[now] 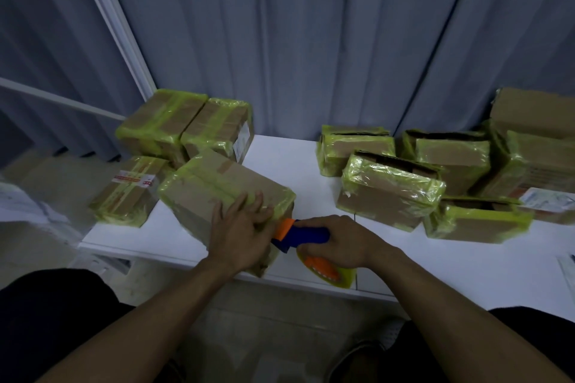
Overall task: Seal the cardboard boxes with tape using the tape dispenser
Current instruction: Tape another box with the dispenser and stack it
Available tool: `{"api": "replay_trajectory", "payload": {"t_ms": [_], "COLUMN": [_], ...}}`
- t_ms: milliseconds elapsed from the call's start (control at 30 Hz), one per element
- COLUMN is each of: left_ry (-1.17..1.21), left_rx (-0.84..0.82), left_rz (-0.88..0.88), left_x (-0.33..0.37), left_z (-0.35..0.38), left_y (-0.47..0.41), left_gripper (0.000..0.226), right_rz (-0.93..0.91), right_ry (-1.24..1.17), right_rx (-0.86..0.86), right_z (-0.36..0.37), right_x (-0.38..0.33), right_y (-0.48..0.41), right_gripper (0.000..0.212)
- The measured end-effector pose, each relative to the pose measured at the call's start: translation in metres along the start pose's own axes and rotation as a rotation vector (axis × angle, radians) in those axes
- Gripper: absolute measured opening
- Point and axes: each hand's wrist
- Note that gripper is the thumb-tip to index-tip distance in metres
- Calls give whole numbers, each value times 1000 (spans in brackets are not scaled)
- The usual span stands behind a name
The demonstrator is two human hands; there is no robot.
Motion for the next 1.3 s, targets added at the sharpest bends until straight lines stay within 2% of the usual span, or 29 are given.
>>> {"api": "replay_trajectory", "payload": {"t_ms": [200,300,433,533,667,833,933,967,1067,1133,1200,1300], "left_ry": [61,49,61,49,33,88,141,137,139,111,122,295], "left_rx": [-58,-28,28,32,9,-21,-100,-119,-83,-56,-29,9], "left_rz": [-29,-28,-41,-26,9,143,231,268,360,384,392,334], "left_x": [-1,2,4,2,0,13,17,18,20,18,16,7], "left_z": [0,-2,-1,-1,-4,-3,-1,0,7,10,11,14], "left_y": [-1,1,3,4,7,17,20,20,19,17,13,0], "left_gripper": [61,62,55,50,47,51,57,57,55,57,58,51], "right_rz": [20,14,40,141,175,272,265,265,280,265,252,239], "right_ry": [97,202,247,151,121,9,-154,-210,-345,-447,-508,-502], "right_rx": [27,63,110,74,100,286,465,521,610,626,607,525], "right_z": [5,11,20,25,14,3,0,-1,-6,-11,-15,-18], "right_x": [-8,-14,-18,-15,-11,5,15,16,17,14,10,11], "right_y": [2,5,7,5,11,37,56,62,74,80,84,84], "right_gripper": [61,63,54,56,63,66,44,44,76,86,76,59]}}
Point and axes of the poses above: each hand's wrist, its own y-axis away from the middle knuckle, its own z-axis out of the palm, x = y × z, and after that the axes turned 4 degrees about z, right-handed
